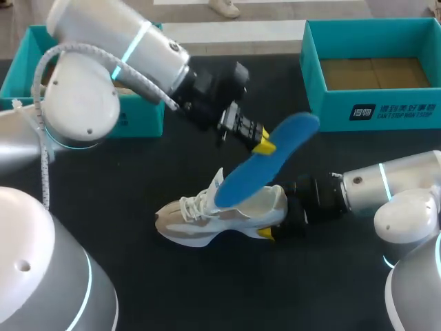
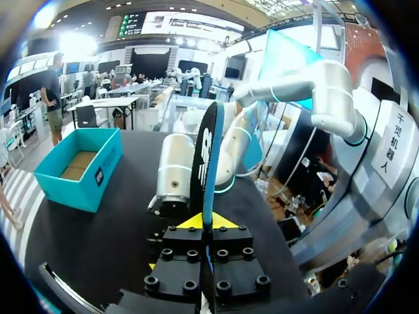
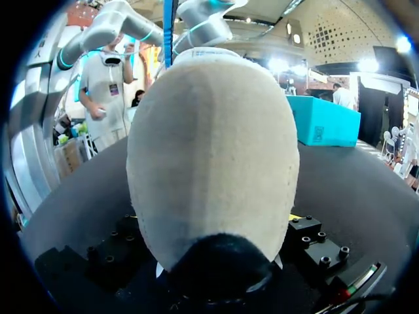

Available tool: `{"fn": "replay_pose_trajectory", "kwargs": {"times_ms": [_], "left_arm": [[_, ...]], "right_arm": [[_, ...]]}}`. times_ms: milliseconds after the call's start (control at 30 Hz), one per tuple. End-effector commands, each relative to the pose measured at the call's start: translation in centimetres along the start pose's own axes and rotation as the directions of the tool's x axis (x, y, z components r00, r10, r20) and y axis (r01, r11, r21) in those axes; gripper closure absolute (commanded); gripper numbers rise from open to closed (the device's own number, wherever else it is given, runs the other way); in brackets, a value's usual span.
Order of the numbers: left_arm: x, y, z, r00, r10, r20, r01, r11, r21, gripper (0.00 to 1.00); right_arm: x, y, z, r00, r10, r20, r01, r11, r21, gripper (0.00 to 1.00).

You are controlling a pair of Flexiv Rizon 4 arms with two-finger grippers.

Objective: Take the shoe out of the shoebox, open the shoe tongue, remove and reinsert the insole, then place the shoe into the shoebox

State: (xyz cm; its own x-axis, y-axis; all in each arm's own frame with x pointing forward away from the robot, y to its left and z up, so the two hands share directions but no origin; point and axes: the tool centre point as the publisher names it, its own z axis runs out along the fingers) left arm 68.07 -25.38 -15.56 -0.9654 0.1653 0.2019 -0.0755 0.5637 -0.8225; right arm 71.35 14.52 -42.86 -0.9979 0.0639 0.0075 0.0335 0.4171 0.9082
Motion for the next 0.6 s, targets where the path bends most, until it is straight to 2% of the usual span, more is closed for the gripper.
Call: {"fn": "replay_pose_trajectory", "kwargs": {"times_ms": [33,133,233,600], "left_arm": [[0.1,-0.3,-0.8,1.0,-0.011,-0.002,0.011,0.996,0.084,1.0],[0.0,-1.0,-1.6,0.999,-0.037,0.0,0.036,0.984,0.175,1.0],[-0.3,-1.7,-3.3,0.996,-0.085,0.009,0.077,0.94,0.331,1.0],[-0.3,-1.7,-3.3,0.996,-0.085,0.009,0.077,0.94,0.331,1.0]], "right_arm": [[-0.2,-0.4,0.3,1.0,0.001,0.001,-0.001,1.0,0.007,1.0],[-0.2,-0.4,0.3,1.0,0.001,0.001,-0.001,1.0,0.007,1.0],[-0.2,-0.4,0.3,1.0,0.001,0.001,-0.001,1.0,0.007,1.0],[-0.2,-0.4,0.3,1.0,0.001,0.001,-0.001,1.0,0.007,1.0]]}}
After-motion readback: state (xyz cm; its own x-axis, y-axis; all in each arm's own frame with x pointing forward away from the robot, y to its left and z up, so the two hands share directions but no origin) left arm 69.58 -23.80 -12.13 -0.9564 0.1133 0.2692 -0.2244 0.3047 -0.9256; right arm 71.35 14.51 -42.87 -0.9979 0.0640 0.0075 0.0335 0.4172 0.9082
